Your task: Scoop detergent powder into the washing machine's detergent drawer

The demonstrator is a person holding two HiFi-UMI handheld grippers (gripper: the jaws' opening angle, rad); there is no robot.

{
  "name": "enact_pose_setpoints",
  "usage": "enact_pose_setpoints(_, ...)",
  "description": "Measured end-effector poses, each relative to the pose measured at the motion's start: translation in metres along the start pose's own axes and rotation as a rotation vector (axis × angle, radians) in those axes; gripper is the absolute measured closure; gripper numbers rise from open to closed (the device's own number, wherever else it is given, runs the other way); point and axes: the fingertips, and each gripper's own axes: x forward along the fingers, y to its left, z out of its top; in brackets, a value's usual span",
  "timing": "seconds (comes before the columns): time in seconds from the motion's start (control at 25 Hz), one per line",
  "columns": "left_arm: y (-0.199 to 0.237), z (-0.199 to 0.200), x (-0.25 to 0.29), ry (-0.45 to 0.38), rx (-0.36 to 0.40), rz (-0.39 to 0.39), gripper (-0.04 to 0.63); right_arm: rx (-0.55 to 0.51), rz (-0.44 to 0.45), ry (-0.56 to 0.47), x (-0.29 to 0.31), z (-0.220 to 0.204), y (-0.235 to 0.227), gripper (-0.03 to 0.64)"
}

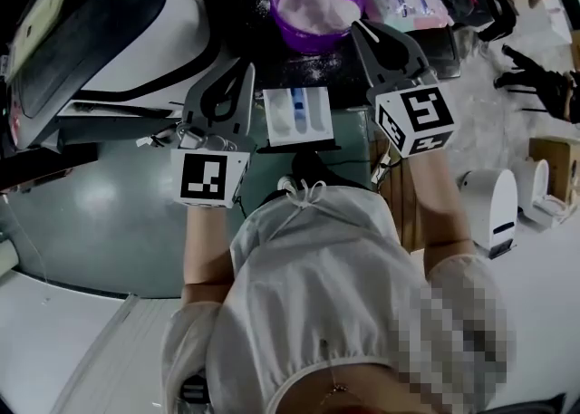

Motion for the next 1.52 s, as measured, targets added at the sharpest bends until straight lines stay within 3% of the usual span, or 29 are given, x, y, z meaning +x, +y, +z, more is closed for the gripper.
enact_pose_setpoints(0.16,0.003,0.004,0.022,0.001,0.009,-0.005,0.569,-0.059,0.058,0.109,0.026,-0.011,-0.016,0.608)
enact_pose_setpoints(0.48,0.002,0.000,0.042,0.020,-0.001,-0.019,0.569,-0.186,0.247,0.466,0.060,-0.046,-0.012,0.607)
enact_pose_setpoints(0.68,0.003,-0.003,0.049,0.023,-0.020,-0.019,0.569,-0.255,0.287,0.604,0.070,-0.062,-0.013,0.607)
enact_pose_setpoints(1.0,0.012,-0.008,0.051,0.025,-0.034,-0.001,0.568,-0.327,0.336,0.767,0.080,-0.080,-0.019,0.607)
enact_pose_setpoints(1.16,0.016,-0.007,0.053,-0.037,-0.013,0.011,0.569,-0.351,0.364,0.832,0.084,-0.085,-0.018,0.607)
enact_pose_setpoints(1.4,0.023,-0.008,0.051,-0.033,-0.013,0.027,0.569,-0.503,0.344,0.913,0.088,-0.079,-0.029,0.606)
enact_pose_setpoints(1.52,0.024,-0.008,0.052,-0.032,-0.014,0.027,0.569,-0.523,0.369,0.922,0.088,-0.080,-0.024,0.607)
